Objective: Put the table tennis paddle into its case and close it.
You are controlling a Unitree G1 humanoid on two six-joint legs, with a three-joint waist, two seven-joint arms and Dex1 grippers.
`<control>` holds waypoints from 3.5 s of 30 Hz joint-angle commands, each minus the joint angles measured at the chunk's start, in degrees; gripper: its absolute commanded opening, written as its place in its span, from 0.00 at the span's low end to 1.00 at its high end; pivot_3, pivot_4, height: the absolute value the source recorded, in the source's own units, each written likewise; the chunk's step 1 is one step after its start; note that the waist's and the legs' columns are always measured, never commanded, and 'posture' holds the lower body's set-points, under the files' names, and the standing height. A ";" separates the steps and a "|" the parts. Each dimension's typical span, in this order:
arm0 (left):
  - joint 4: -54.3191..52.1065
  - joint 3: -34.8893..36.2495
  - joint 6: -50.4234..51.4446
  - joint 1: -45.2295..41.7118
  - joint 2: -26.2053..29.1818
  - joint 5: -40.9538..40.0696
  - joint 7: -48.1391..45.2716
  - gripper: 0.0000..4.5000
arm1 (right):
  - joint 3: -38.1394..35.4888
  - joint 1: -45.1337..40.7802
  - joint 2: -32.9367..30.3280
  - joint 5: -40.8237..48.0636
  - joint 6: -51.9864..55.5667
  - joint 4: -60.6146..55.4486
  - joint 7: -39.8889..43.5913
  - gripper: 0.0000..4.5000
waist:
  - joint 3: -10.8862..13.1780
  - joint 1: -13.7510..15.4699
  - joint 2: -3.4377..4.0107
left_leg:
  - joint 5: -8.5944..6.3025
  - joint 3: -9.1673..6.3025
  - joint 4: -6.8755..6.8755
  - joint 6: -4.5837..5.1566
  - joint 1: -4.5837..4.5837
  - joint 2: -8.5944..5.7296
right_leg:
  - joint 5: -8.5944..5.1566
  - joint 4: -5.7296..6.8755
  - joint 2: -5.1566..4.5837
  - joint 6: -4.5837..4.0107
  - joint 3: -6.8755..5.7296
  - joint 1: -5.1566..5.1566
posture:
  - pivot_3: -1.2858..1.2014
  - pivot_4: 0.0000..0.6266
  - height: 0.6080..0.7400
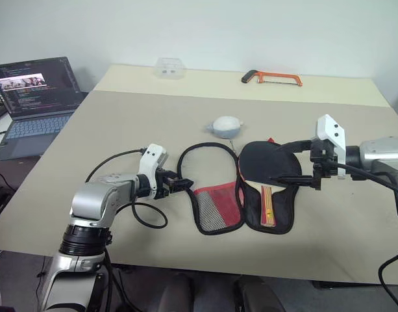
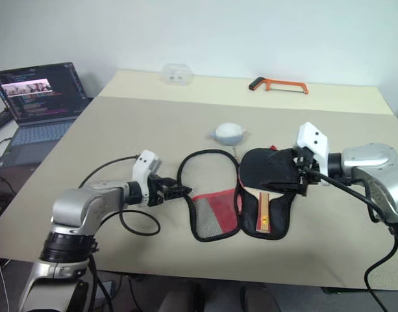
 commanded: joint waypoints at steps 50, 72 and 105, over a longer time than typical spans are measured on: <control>22.62 -25.00 -18.56 -21.20 -39.34 13.09 6.75 0.00 | -13.60 0.19 -1.64 -8.28 -0.50 5.06 2.11 1.00 | 0.00 0.04 0.00 | -0.01 0.32 -0.15 0.00 0.41 -0.14 | 0.00 -0.22 0.15 0.04 0.25 0.37 | 0.52 0.24 1.00; 25.17 -21.84 -23.59 -22.93 -38.48 17.96 12.10 1.00 | -12.39 -0.04 -0.74 -9.02 0.67 5.68 1.72 1.00 | 0.00 -0.05 0.00 | -0.01 0.36 -0.17 0.00 0.50 -0.13 | 0.00 -0.21 0.16 0.05 0.30 0.43 | 0.52 0.24 1.00; -16.87 -6.31 -12.22 -0.65 14.78 -9.66 -30.77 1.00 | -41.58 24.03 23.80 26.22 56.19 -2.18 -27.48 1.00 | 0.00 -0.48 0.04 | 0.00 0.53 -0.77 -0.02 0.64 -0.03 | -0.02 -0.44 0.22 0.05 0.42 0.33 | 0.52 0.24 1.00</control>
